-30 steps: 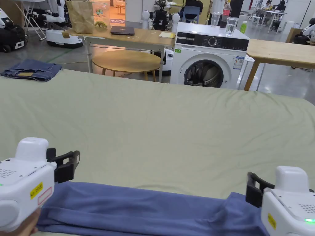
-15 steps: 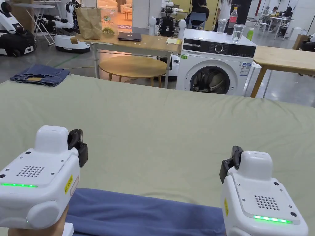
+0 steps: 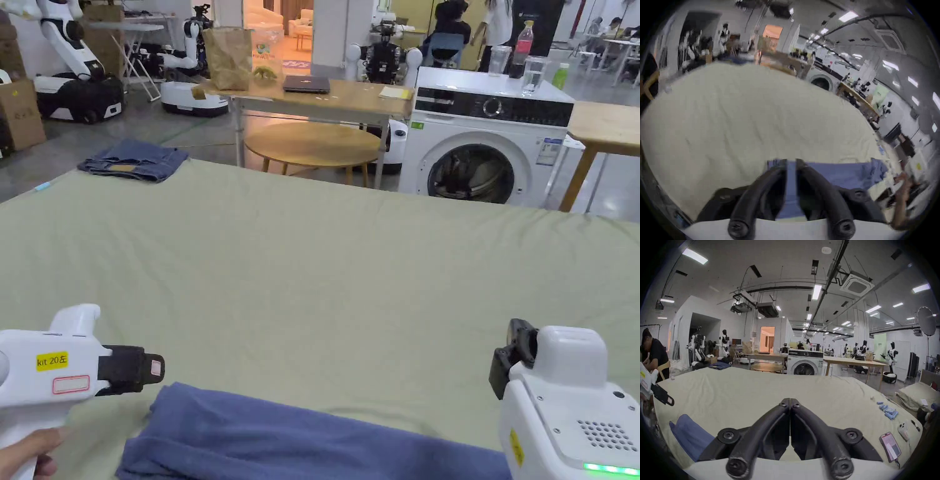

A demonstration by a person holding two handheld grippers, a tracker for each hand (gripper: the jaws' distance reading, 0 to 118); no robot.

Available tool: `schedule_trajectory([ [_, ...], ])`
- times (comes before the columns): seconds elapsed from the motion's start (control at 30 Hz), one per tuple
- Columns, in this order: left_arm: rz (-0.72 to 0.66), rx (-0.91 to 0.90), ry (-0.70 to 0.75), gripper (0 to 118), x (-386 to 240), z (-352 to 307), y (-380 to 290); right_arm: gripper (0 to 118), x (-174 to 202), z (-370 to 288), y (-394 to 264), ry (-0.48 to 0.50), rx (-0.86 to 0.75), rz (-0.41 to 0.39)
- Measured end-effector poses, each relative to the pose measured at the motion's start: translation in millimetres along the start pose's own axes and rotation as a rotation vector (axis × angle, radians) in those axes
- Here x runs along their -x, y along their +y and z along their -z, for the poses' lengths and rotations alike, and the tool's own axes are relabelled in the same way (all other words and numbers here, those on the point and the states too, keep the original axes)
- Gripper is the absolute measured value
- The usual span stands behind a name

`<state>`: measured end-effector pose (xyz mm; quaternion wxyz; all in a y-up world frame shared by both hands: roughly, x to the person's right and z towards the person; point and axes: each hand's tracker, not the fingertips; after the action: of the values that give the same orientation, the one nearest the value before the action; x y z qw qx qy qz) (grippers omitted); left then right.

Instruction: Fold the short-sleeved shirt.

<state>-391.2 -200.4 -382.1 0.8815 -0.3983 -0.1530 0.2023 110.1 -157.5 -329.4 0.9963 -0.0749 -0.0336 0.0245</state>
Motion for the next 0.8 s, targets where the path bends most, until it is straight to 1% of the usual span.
schedule_trajectory([
  [0.03,-0.039,0.036,-0.037,46,11.0,2.5,1.1,0,-0.7,1.2,-0.9,0.004,0.007,-0.001],
  [0.07,-0.075,0.069,-0.073,56,24.4,6.2,2.2,0,-1.9,2.5,-2.2,0.009,0.017,-0.003],
  [0.17,-0.138,0.12,-0.111,63,50.2,14.8,4.4,0,-4.2,5.6,-6.7,0.005,0.039,-0.012],
  [0.27,-0.205,0.23,-0.16,73,63.0,27.1,-1.1,0,-7.5,8.1,-11.2,0.007,0.063,-0.016],
  [0.4,-0.316,0.345,-0.264,73,80.4,50.2,-19.4,0,-11.1,9.6,-16.5,0.005,0.087,-0.019],
  [0.5,-0.399,0.301,-0.398,73,85.1,50.4,-29.4,0,-12.6,9.5,-18.8,0.002,0.099,-0.022],
  [0.57,-0.424,0.313,-0.433,73,83.0,55.0,-36.1,0,-13.8,8.9,-20.4,0.001,0.105,-0.026],
  [0.7,-0.353,0.336,-0.477,73,66.9,61.5,-44.5,0,-13.8,10.4,-23.8,0.001,0.118,-0.032],
  [0.8,-0.332,0.324,-0.462,73,60.1,63.1,-43.8,0,-13.8,11.4,-26.3,0.006,0.13,-0.024],
])
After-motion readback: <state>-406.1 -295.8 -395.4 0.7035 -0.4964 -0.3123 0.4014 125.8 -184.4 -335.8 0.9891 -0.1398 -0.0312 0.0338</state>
